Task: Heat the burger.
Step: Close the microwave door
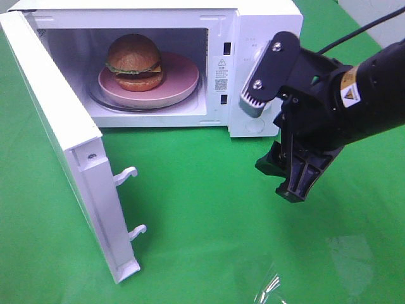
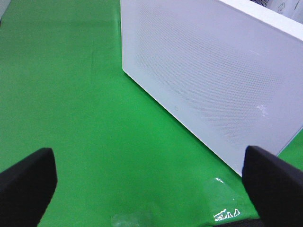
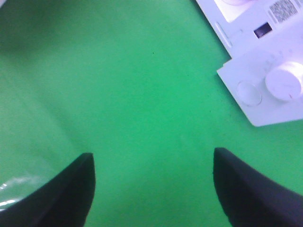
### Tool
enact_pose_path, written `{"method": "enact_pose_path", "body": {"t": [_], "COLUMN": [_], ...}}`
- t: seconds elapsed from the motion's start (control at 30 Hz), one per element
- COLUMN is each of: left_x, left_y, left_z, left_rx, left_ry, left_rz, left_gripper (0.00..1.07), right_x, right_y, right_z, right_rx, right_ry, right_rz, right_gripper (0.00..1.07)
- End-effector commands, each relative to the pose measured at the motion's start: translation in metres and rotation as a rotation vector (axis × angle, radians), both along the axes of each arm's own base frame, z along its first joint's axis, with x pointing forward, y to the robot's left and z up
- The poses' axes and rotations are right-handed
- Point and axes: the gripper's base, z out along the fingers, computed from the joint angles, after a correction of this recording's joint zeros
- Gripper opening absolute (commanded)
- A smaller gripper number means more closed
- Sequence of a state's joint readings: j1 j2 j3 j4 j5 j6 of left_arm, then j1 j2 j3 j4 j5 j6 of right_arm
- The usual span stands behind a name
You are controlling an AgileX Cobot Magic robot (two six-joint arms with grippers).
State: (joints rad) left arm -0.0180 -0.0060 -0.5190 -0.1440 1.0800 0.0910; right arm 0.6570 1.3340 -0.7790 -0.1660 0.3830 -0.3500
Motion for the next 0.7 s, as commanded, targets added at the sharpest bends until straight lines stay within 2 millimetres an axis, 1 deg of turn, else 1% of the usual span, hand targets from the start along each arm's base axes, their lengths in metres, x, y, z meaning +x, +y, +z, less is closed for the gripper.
{"method": "enact_pose_path", "body": {"t": [0.03, 0.07, 0.1, 0.17, 0.2, 0.23, 0.27, 0.3, 0.33, 0.37, 0.43, 0.47, 0.5, 0.53, 0.57, 0.63, 0.7], "left_x": [-0.002, -0.002, -0.002, -0.002, -0.002, -0.002, -0.002, -0.002, -0.002, -0.002, -0.002, -0.002, -0.002, -0.002, -0.002, -0.002, -0.002], "left_y": [-0.001, -0.001, -0.001, -0.001, -0.001, -0.001, -0.001, -0.001, -0.001, -0.001, -0.001, -0.001, -0.001, -0.001, -0.001, -0.001, -0.001], "left_z": [0.0, 0.0, 0.0, 0.0, 0.0, 0.0, 0.0, 0.0, 0.0, 0.0, 0.0, 0.0, 0.0, 0.0, 0.0, 0.0, 0.0], "left_rx": [-0.013, -0.013, -0.013, -0.013, -0.013, -0.013, -0.013, -0.013, -0.013, -0.013, -0.013, -0.013, -0.013, -0.013, -0.013, -0.013, -0.013], "left_ry": [-0.022, -0.022, -0.022, -0.022, -0.022, -0.022, -0.022, -0.022, -0.022, -0.022, -0.022, -0.022, -0.022, -0.022, -0.022, -0.022, -0.022], "left_rz": [-0.004, -0.004, -0.004, -0.004, -0.004, -0.004, -0.004, -0.004, -0.004, -0.004, -0.004, -0.004, -0.004, -0.004, -0.004, -0.004, -0.004], "left_gripper": [0.99, 0.99, 0.99, 0.99, 0.99, 0.99, 0.99, 0.99, 0.99, 0.99, 0.99, 0.99, 0.99, 0.99, 0.99, 0.99, 0.99], "right_x": [-0.009, -0.017, -0.017, -0.028, -0.028, -0.035, -0.035, -0.041, -0.041, -0.046, -0.049, -0.054, -0.054, -0.06, -0.06, -0.067, -0.069], "right_y": [-0.007, -0.013, -0.013, -0.023, -0.023, -0.029, -0.029, -0.034, -0.034, -0.038, -0.041, -0.046, -0.046, -0.05, -0.05, -0.057, -0.058], "right_z": [0.005, 0.007, 0.007, 0.013, 0.013, 0.019, 0.019, 0.024, 0.024, 0.028, 0.03, 0.032, 0.032, 0.035, 0.035, 0.039, 0.04], "right_rx": [0.098, 0.127, 0.127, 0.126, 0.126, 0.133, 0.133, 0.147, 0.147, 0.148, 0.144, 0.13, 0.13, 0.123, 0.123, 0.119, 0.12], "right_ry": [0.032, 0.05, 0.05, 0.086, 0.086, 0.104, 0.104, 0.113, 0.113, 0.123, 0.135, 0.146, 0.146, 0.155, 0.155, 0.173, 0.177], "right_rz": [-0.124, -0.175, -0.175, -0.227, -0.227, -0.263, -0.263, -0.297, -0.297, -0.317, -0.332, -0.34, -0.34, -0.354, -0.354, -0.385, -0.393], "right_gripper": [0.75, 0.81, 0.81, 0.83, 0.83, 0.82, 0.82, 0.82, 0.82, 0.81, 0.81, 0.8, 0.8, 0.79, 0.79, 0.78, 0.78]}}
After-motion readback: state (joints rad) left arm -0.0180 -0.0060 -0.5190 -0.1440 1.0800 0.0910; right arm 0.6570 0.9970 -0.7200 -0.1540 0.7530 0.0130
